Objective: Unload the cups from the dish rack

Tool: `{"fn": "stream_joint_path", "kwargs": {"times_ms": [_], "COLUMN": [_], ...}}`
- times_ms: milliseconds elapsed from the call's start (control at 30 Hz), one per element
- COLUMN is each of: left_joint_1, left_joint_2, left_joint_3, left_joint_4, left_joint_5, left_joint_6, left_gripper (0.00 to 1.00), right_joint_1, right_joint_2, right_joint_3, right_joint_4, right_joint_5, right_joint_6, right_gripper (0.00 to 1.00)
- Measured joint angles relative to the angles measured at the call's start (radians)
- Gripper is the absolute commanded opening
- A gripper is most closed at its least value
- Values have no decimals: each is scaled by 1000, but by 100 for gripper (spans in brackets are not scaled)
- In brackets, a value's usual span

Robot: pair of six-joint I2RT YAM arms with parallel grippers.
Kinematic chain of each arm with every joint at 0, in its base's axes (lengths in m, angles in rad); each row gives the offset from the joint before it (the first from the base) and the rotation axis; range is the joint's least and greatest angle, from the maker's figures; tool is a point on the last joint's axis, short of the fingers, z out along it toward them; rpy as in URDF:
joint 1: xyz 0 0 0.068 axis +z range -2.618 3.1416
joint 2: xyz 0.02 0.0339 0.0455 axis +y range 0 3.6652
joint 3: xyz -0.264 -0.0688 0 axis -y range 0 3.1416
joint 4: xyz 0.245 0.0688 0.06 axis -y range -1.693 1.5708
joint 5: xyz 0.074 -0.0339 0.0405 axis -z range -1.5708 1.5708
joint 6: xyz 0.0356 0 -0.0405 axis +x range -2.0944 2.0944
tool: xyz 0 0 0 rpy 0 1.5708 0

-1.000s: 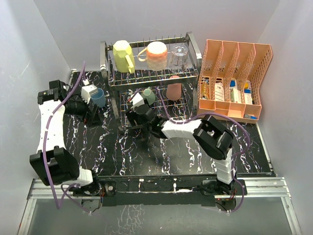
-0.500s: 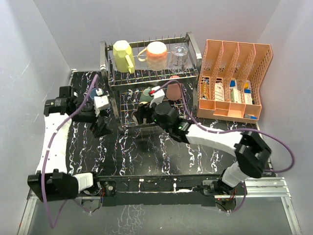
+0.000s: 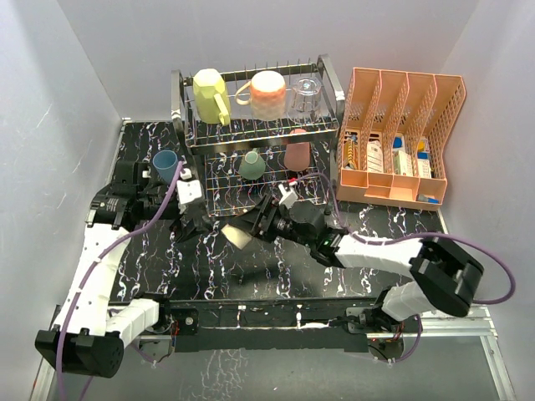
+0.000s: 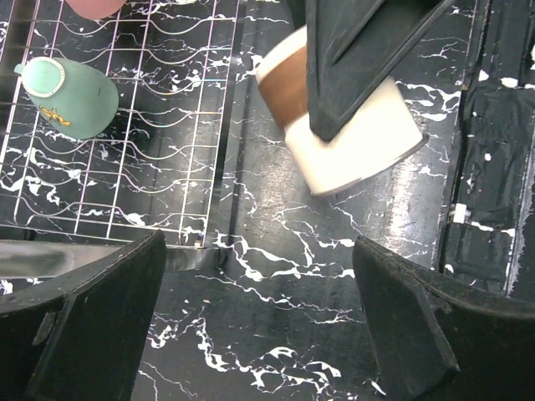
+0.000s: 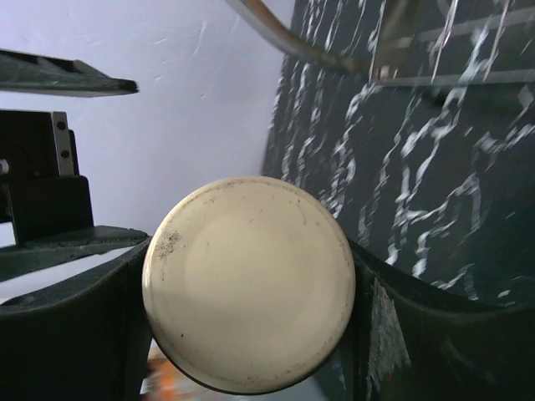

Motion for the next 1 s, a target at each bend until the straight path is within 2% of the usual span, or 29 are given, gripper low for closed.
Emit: {"fn": "stream_joint_path", "kwargs": {"times_ms": [200,400,533,633,767,867,933,1000], "left_joint_1": [-7,-7,-7,-7,-7,-7,-8,-8], "left_joint_2": [-50,-103,-139,-164,-183,-191,-192,-193], "left_joint_3": [-34,-56,-63,-85,-106,-108,-110,-113], "left_joint_4": [-8,-50,-50,-21,31,54,99,134], "left_joint_5": [34,40,44,44,39,14,-3,-10], "left_joint_6": [-59,-61,-87,-126,-196,-221,-241,-267], "left_gripper": [89,86,76,58,26,7,1,0], "right_joint_1": [2,24,54,76,98,102,102,105], "right_joint_2": [170,225,230,246,261,259,253,240], "right_joint_3": [-49,-10,36,69,93,93,93,84], "right_joint_4": [288,389,428,443,441,441,440,439], "right_joint_5": [-122,-150,-153,-152,-150,-120,-94,-63], "right_joint_6": [370,527,582,607,624,651,669,684], "right_gripper": [24,24,26,30,44,62,76,92]}}
